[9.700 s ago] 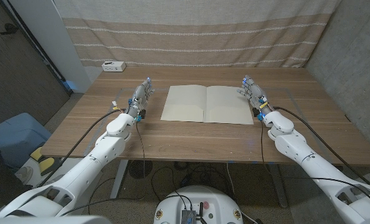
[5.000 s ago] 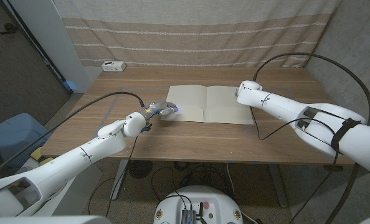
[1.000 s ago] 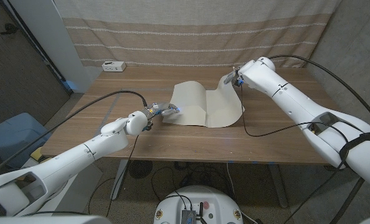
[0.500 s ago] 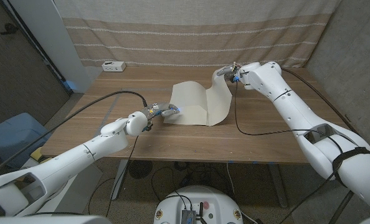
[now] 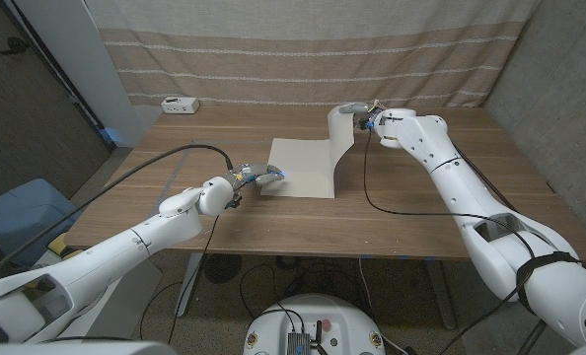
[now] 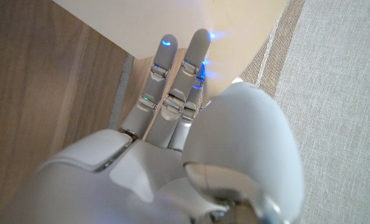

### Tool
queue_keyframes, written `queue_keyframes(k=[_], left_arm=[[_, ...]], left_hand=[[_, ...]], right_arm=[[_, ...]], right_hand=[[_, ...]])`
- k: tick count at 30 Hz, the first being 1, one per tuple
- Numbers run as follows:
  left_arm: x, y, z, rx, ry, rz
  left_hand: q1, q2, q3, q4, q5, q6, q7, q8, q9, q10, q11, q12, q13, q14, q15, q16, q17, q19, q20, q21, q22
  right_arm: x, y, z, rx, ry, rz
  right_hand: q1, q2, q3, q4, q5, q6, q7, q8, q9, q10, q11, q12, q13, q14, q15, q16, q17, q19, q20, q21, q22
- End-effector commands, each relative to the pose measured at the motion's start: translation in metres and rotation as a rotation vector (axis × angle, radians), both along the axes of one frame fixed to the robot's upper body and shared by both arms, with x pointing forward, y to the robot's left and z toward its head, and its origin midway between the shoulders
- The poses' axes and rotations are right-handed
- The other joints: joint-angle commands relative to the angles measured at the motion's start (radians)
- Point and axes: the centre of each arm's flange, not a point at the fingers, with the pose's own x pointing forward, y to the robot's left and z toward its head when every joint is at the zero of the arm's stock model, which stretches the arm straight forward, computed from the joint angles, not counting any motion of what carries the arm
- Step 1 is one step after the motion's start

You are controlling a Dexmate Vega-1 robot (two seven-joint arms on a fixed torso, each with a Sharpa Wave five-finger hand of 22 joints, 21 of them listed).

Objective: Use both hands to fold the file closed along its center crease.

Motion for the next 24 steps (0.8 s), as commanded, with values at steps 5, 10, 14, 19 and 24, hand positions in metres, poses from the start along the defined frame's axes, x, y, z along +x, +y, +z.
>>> queue_keyframes(k=[5,10,14,19,24], left_arm=[[0.000,0.002,-0.002,-0.012,0.001,0.005],[0.000,0.003,-0.002,-0.015,0.000,0.007],[0.000,0.003,-0.002,-0.016,0.000,0.009],[0.000,0.004,-0.003,-0.016,0.002,0.012],[0.001,0.004,-0.003,-0.017,0.002,0.013]], left_hand=[[-0.005,-0.004,0.002,0.006,0.006,-0.001,0.000,-0.003,-0.001,0.001,0.001,0.000,0.004,0.006,-0.014,-0.001,0.002,0.005,0.000,-0.003,0.002],[-0.006,-0.004,0.002,0.006,0.006,-0.003,-0.001,-0.004,-0.001,0.000,-0.002,-0.001,0.004,0.006,-0.015,-0.002,0.001,0.005,0.001,-0.004,0.002],[-0.006,-0.004,0.003,0.006,0.006,-0.004,-0.001,-0.004,0.000,0.000,-0.002,-0.002,0.004,0.005,-0.014,-0.002,0.001,0.005,0.001,-0.005,0.002],[-0.006,-0.003,0.004,0.007,0.006,-0.005,0.000,-0.005,0.000,-0.002,0.000,-0.003,0.005,0.003,-0.014,-0.003,0.001,0.005,0.000,-0.006,0.002],[-0.006,0.000,0.005,0.008,0.007,-0.008,-0.001,-0.006,0.000,-0.003,-0.003,-0.004,0.005,0.004,-0.014,-0.003,0.002,0.005,-0.002,-0.007,0.002]], right_arm=[[0.007,0.020,-0.014,-0.034,-0.020,-0.015],[0.008,0.025,-0.016,-0.041,-0.057,0.029],[0.011,0.027,-0.020,-0.012,-0.085,0.086],[0.017,0.028,-0.025,0.040,-0.123,0.195],[0.019,0.030,-0.029,0.073,-0.153,0.265]], right_hand=[[-0.070,0.000,0.001,0.026,0.001,-0.015,0.058,0.000,0.002,0.003,0.019,-0.019,-0.005,0.027,0.023,-0.033,-0.051,0.036,0.018,0.018,-0.008],[-0.218,-0.023,-0.044,0.093,-0.003,-0.055,0.091,-0.002,0.001,-0.050,0.057,-0.050,-0.012,-0.004,0.080,-0.062,-0.076,0.028,0.061,0.002,-0.013],[-0.344,-0.038,-0.080,0.144,0.001,-0.117,0.109,-0.008,0.000,-0.124,0.098,-0.088,-0.014,-0.076,0.143,-0.084,-0.071,-0.002,0.105,-0.031,-0.013],[-0.513,-0.054,-0.138,0.214,-0.001,-0.228,0.119,-0.009,0.002,-0.196,0.149,-0.123,-0.012,-0.150,0.217,-0.101,-0.084,-0.028,0.145,-0.078,-0.013],[-0.610,-0.056,-0.170,0.248,-0.004,-0.315,0.114,-0.014,0.003,-0.238,0.182,-0.145,-0.011,-0.190,0.251,-0.101,-0.094,-0.044,0.168,-0.112,-0.013]])
